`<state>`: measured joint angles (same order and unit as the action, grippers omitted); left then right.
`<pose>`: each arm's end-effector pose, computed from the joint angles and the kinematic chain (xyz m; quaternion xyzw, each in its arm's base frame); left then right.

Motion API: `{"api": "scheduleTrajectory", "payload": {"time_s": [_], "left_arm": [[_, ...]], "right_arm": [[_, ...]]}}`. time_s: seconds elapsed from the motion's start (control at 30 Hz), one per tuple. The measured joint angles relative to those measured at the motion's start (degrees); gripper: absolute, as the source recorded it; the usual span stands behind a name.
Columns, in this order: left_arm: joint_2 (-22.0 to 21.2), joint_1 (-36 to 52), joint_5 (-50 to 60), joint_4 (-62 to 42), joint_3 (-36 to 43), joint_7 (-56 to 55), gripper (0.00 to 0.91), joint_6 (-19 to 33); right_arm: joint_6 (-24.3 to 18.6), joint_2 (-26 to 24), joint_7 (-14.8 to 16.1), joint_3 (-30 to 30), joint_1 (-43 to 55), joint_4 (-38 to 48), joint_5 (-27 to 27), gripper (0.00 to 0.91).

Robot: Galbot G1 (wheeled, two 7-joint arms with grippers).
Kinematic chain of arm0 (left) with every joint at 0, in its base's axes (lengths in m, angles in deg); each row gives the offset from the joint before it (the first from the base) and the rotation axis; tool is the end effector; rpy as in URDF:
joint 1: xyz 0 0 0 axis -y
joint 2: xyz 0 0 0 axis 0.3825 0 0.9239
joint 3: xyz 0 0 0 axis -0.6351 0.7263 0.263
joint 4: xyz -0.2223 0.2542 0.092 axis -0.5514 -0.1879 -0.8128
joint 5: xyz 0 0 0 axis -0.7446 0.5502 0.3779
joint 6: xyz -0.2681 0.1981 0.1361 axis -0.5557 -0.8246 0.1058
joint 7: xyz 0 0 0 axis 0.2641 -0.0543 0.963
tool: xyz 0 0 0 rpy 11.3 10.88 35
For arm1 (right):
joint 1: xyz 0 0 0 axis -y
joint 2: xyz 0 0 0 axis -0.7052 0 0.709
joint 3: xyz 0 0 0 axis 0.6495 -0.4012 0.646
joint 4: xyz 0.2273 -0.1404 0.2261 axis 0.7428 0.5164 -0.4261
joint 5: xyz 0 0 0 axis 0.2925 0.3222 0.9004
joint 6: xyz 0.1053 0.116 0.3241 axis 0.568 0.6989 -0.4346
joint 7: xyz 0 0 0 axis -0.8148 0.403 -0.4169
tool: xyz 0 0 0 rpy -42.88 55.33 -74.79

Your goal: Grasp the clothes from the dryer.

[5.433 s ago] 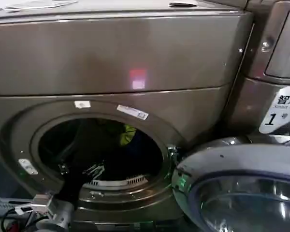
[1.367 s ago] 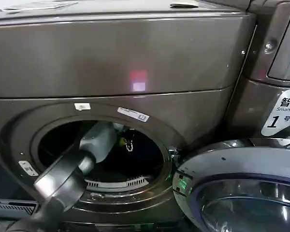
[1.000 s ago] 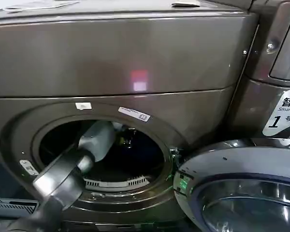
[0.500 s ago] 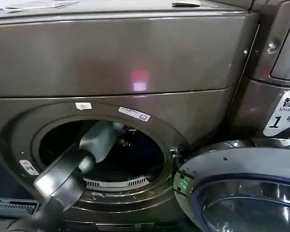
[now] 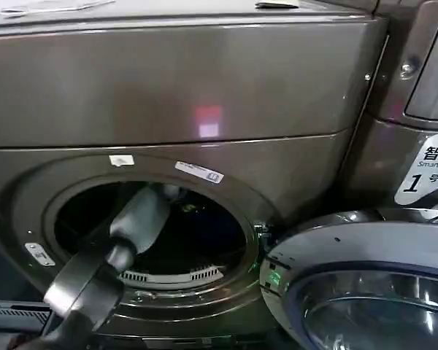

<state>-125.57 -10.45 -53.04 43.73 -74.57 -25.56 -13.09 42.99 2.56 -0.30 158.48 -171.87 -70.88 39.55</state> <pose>0.6446 -0.0026 -0.2337 -0.4029 -0.8249 -0.3360 0.2105 -0.0821 -0.3404 0.0048 0.5060 0.8128 -0.1188 0.2632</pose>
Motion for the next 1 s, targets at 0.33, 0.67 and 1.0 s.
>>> {"api": "scheduleTrajectory", "payload": {"time_s": [0.33, 0.67, 1.0], "left_arm": [[1.2, -11.7, -15.3, 17.6, -10.5, -17.1, 0.0, 1.9], [0.0, -24.6, -23.0, 35.6, -18.0, -32.8, 0.0, 6.4], [-1.4, -33.4, -21.5, 47.2, -21.9, -43.0, 0.0, 7.6]], "right_arm": [[-2.0, -0.8, -0.1, -0.4, 0.0, 0.2, 0.6, 0.907], [-3.6, -1.3, 0.2, -1.3, 0.6, -0.2, -0.3, 0.907], [-4.3, -0.9, 0.0, -1.8, 0.6, -0.5, -0.8, 0.907]]}}
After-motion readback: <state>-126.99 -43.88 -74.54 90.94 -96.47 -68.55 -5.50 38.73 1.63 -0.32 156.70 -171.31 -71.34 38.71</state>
